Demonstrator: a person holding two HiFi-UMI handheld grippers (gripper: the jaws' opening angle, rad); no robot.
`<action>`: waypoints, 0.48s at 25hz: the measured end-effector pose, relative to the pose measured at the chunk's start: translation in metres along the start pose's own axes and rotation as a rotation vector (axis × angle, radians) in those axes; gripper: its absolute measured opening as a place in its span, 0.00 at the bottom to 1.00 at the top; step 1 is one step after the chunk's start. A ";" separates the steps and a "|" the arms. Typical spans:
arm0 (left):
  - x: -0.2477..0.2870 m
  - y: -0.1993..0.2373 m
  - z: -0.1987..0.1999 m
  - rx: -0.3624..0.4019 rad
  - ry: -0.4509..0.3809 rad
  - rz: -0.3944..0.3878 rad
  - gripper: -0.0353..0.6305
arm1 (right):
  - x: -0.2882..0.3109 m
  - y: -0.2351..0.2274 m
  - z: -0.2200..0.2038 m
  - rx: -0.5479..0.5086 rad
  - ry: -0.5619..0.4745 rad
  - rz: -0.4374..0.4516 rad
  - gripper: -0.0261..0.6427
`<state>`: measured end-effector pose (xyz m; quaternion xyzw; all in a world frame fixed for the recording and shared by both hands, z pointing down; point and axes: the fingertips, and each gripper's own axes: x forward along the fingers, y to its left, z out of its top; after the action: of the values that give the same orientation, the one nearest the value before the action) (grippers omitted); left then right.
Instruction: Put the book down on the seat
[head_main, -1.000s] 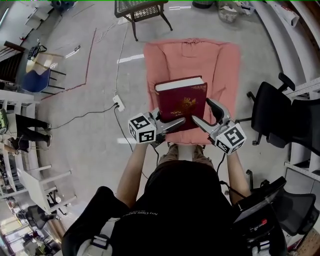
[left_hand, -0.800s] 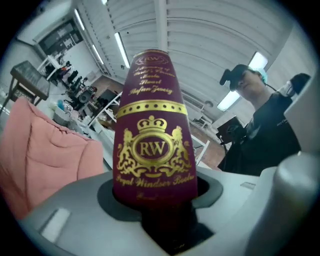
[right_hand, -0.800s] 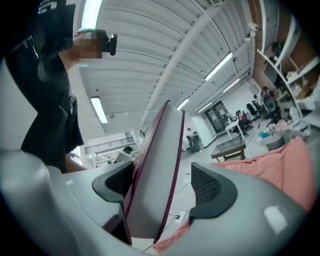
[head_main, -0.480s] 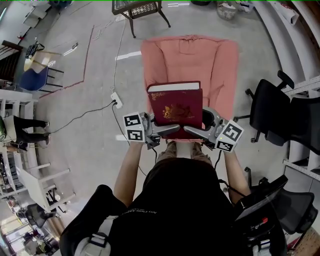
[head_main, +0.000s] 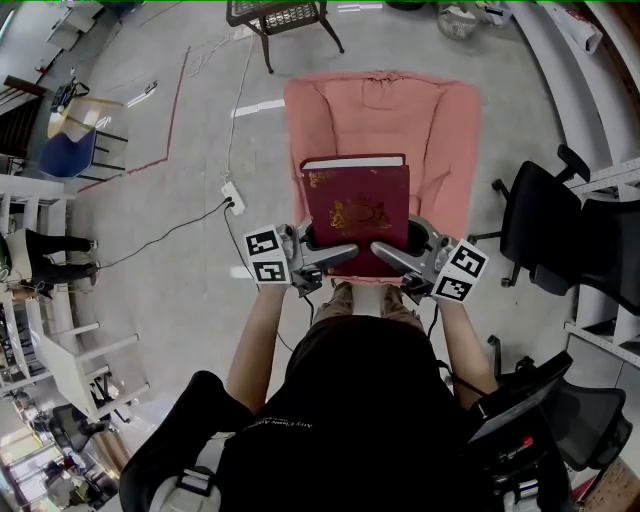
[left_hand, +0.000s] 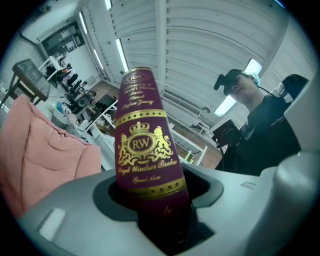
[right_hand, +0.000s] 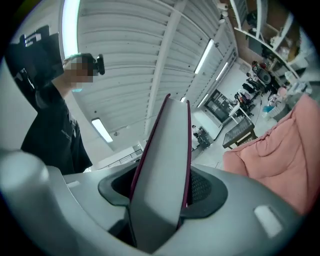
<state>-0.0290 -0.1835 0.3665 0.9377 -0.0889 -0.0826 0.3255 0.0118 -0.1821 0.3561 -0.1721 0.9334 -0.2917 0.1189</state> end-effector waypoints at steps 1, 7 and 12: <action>0.000 -0.001 0.002 -0.001 -0.002 -0.008 0.42 | 0.000 0.000 0.003 0.018 -0.017 0.005 0.45; -0.003 -0.001 0.011 -0.031 -0.062 -0.046 0.43 | -0.006 -0.002 0.012 0.038 -0.094 0.002 0.44; -0.011 0.012 0.011 -0.055 -0.078 0.028 0.42 | -0.011 -0.013 0.015 0.090 -0.150 -0.038 0.43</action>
<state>-0.0434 -0.1971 0.3664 0.9232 -0.1123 -0.1171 0.3484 0.0296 -0.1956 0.3531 -0.2056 0.9044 -0.3218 0.1906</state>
